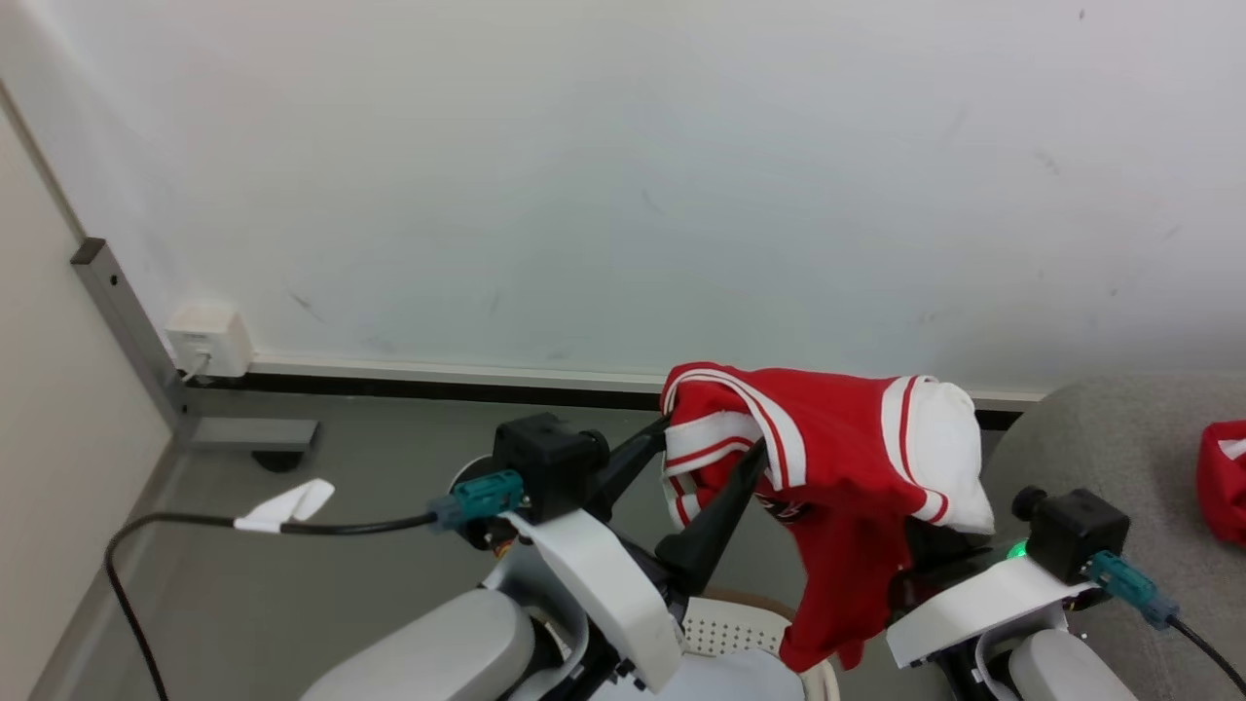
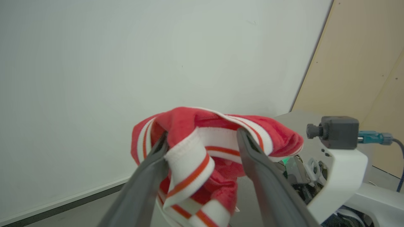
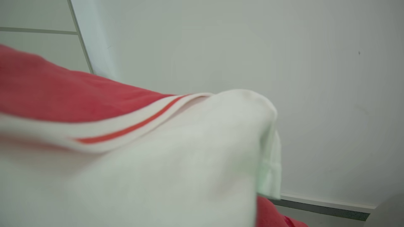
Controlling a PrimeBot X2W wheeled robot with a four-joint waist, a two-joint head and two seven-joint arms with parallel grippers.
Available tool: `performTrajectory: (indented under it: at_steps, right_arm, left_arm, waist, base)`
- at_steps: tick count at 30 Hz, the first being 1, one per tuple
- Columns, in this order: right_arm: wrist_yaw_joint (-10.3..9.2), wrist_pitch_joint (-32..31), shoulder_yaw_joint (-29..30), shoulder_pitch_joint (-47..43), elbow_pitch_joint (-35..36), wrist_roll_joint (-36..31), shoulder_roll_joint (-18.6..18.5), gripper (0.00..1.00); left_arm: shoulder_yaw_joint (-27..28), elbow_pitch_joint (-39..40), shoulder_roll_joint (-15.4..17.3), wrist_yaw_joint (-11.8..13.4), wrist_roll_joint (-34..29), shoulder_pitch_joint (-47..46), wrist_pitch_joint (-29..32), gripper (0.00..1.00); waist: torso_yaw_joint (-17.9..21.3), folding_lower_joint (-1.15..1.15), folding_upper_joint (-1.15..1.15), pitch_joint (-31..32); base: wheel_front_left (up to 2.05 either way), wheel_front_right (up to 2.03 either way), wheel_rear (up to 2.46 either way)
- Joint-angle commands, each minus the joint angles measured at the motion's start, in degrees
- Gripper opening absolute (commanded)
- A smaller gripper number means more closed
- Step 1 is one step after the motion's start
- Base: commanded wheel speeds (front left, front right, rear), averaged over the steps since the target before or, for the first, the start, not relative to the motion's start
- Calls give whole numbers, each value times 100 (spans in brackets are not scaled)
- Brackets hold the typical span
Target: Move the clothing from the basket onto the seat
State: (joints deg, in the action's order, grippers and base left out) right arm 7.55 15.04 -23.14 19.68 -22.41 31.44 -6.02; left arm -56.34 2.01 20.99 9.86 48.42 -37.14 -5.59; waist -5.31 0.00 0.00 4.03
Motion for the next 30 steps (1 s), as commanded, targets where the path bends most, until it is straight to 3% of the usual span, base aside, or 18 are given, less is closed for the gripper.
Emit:
performTrajectory:
  at_steps: [1, 18, 30]
  right_arm:
    - [-13, 18, 140, -28, 88, -27, -100, 0]
    - [-13, -440, 1506, -10, 1193, -17, -260, 0]
    - [-13, -895, 2390, -368, 2138, -330, -301, 0]
  left_arm:
    - [-53, -21, 15, -28, 18, 134, -48, 100]
    - [-604, -271, -226, -314, -404, 313, -472, 100]
    - [-649, -394, -196, -343, -651, 69, -546, 100]
  waist:
    - [189, 0, 0, -55]
    - [1833, 0, 0, -513]
    - [2713, 0, 0, -789]
  base:
    - [0, 0, 0]
    - [0, 0, 0]
    - [0, 0, 0]
